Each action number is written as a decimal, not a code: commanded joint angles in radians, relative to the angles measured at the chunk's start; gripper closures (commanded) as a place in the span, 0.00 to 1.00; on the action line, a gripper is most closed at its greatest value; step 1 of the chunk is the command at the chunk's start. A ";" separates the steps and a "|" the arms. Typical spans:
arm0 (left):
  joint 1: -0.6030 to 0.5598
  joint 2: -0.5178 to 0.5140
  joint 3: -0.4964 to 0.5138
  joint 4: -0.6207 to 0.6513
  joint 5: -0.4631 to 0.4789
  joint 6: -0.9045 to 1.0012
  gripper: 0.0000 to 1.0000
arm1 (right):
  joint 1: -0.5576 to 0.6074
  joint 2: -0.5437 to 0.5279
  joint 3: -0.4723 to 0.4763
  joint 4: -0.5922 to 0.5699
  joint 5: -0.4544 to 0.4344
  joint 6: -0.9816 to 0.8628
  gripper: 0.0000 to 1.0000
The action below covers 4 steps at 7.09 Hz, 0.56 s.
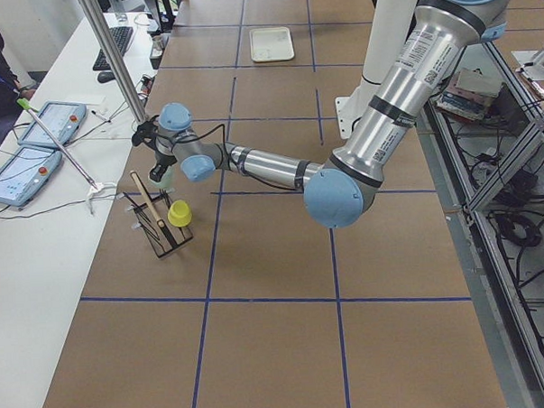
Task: Left arm grabs green cup and hands to right arm on tray
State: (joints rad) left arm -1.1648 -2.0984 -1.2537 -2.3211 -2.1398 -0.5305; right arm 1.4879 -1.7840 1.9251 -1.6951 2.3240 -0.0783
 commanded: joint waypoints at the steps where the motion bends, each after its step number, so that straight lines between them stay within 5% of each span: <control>1: -0.096 0.067 -0.131 0.075 -0.125 0.000 0.55 | 0.000 0.000 0.000 0.000 0.000 0.000 0.00; 3: -0.099 0.090 -0.342 0.318 -0.123 -0.003 0.55 | 0.000 0.000 0.006 0.000 0.002 0.000 0.00; 4: -0.090 0.090 -0.355 0.319 -0.123 -0.084 0.55 | -0.003 0.002 0.006 0.003 0.067 0.014 0.00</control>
State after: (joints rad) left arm -1.2596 -2.0118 -1.5563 -2.0537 -2.2621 -0.5517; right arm 1.4870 -1.7837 1.9297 -1.6944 2.3420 -0.0746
